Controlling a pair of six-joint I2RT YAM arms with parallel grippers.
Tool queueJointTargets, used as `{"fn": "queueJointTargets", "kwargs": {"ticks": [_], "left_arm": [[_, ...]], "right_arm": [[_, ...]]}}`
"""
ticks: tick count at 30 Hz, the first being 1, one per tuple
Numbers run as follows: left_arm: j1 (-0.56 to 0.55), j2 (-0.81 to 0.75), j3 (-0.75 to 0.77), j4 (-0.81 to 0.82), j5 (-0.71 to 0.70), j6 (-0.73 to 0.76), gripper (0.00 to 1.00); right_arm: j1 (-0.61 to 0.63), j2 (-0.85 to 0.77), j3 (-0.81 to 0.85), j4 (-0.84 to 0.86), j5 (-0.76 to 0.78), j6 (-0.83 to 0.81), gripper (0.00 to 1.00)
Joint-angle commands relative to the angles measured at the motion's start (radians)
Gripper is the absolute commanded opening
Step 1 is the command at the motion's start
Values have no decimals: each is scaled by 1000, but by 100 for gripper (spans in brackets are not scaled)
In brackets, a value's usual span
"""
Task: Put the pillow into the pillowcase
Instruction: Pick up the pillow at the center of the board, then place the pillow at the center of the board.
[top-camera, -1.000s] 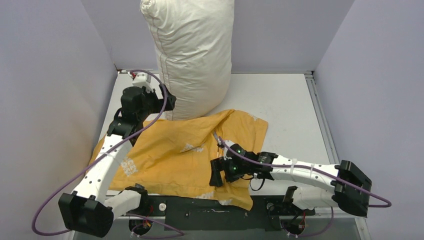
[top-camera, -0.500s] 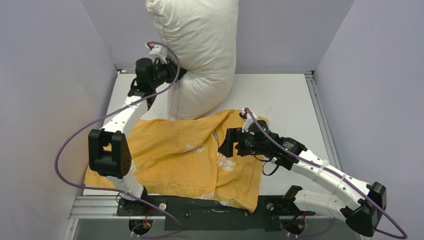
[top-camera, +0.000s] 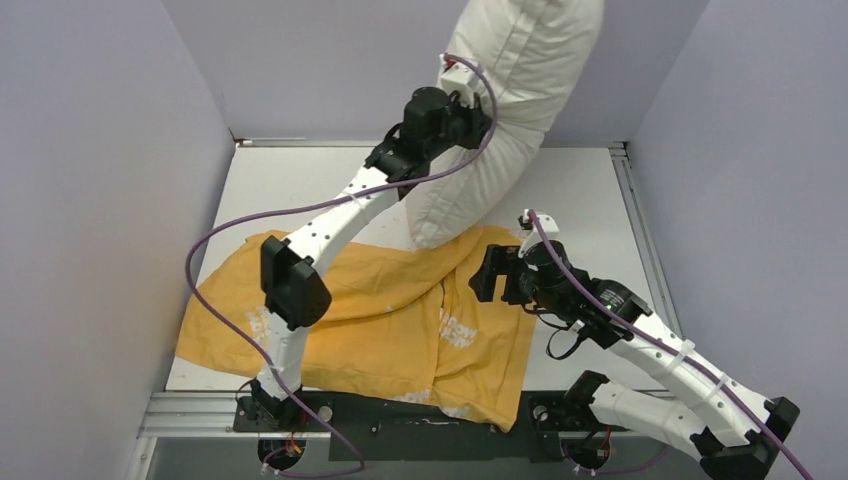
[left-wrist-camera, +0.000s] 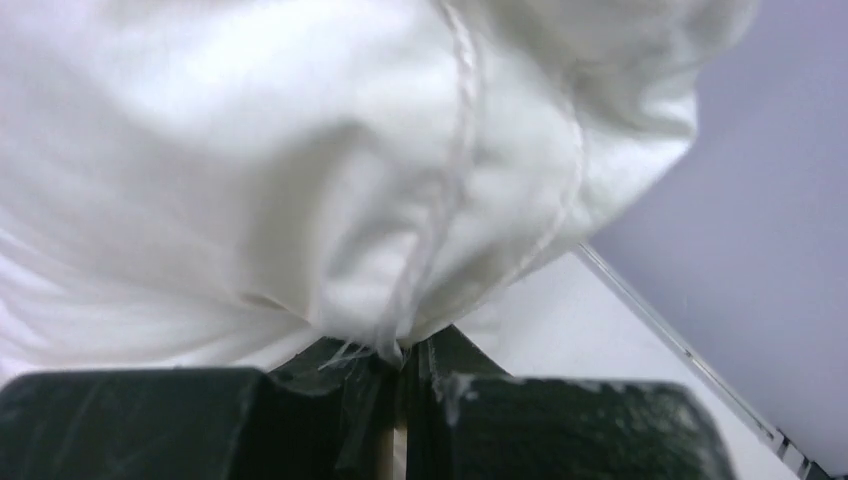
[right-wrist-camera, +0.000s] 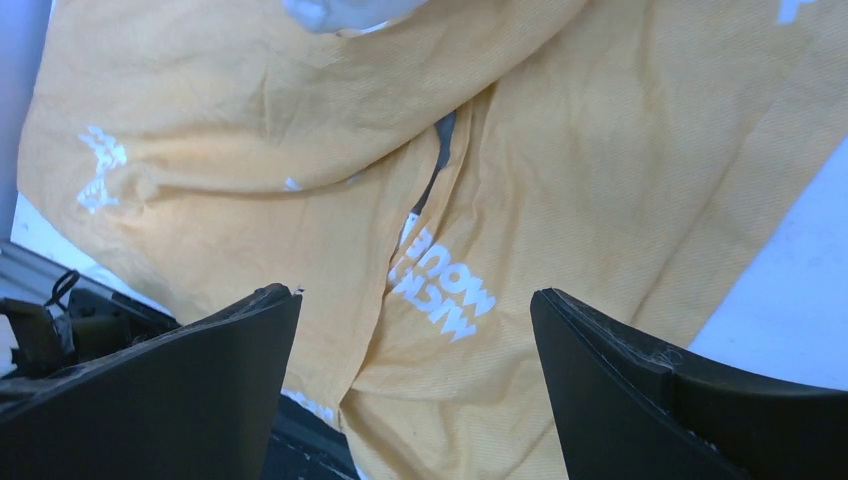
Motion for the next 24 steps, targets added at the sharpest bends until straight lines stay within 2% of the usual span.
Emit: {"fn": "queueJointTargets", "kwargs": {"ticks": [1,2,5,9,12,14,15,16,17,19,20,21,24], "left_arm": [[-102,101,490,179,-113,79,0],[-124,129,536,192,-116,94,0],[-170,102,473,323,-155,100,0],[-225,66,452,221,-123,92,0],[-269,-47,215,258,-120,119,0],[-288,-140,11,340,-146,145,0],[-290,-171,-44,351,-167,155,13],[-289,-193,-86,346,-190,165,32],[-289,-211,-110,330,-218,183,60],[-289,-246,-142,280,-280,217,82],[-289,-268,-155,256,-301,224,89],[-289,-294,-173,233,-315,228,91],[-288,-381,-256,203,-333,232,93]], "right_arm": [[-4,-41,70,-70,159,-7,90],[-4,-48,75,-84,180,-7,90],[-6,-71,91,-130,247,-3,90],[-6,-124,127,-205,352,20,90],[-6,-178,155,-238,410,34,90],[-5,-210,170,-250,438,39,90],[-4,-218,176,-259,454,42,90],[-5,-224,182,-272,471,48,90],[-4,-227,184,-286,490,55,90],[-4,-228,186,-312,519,75,90],[-4,-225,187,-328,536,93,90],[-3,-225,186,-342,552,115,90],[-3,-243,162,-343,559,152,90]]}}
